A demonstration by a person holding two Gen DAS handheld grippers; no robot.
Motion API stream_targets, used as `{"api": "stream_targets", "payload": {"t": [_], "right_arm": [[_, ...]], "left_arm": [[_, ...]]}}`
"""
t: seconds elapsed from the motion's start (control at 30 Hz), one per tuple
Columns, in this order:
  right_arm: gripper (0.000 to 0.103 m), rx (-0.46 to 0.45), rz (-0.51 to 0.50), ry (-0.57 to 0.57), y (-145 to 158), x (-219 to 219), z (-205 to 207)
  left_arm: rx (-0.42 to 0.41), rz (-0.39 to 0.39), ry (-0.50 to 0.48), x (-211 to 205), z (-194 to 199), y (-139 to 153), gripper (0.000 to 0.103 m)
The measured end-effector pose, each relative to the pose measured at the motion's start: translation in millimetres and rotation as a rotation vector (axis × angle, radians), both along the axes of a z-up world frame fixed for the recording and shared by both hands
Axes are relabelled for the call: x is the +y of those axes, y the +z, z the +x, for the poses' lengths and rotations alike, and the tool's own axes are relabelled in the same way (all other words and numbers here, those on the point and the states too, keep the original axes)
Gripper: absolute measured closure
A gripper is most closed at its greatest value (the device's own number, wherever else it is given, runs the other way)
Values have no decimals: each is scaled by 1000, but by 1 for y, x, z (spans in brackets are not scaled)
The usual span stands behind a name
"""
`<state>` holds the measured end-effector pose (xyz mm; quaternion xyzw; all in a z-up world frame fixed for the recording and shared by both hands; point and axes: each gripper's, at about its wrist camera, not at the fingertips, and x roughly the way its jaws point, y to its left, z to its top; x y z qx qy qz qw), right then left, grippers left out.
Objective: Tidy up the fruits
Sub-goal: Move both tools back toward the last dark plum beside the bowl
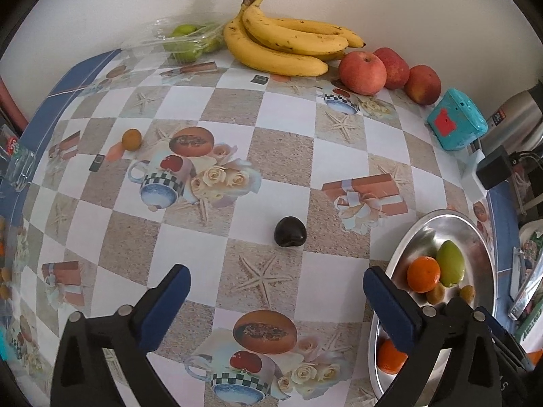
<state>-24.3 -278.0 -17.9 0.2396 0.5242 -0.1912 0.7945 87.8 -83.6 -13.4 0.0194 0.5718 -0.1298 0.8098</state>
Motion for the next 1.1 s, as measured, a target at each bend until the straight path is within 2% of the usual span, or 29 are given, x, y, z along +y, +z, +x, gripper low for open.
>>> {"api": "stream_targets", "payload": {"t": [0.13,0.17,0.2,0.27,0.57,0.8,1.1], "right_arm": [[28,-4,-5,3,0,1,0],[24,-9,-7,2,1,1,0],[9,-11,-10,1,1,1,0],[4,-19,-21,2,2,2,0],[4,-31,-37,12,4,4,1],[4,-53,-44,34,6,10,3],[4,-71,-30,105,8,33,17]], "left_arm": [[-7,11,6,1,0,0,0],[-10,16,6,1,0,0,0],[-14,24,7,1,0,0,0],[-16,36,8,1,0,-1,0],[-17,34,-4,0,0,-1,0],[-49,62,-3,7,2,4,0],[-115,113,18,36,15,17,0]]}}
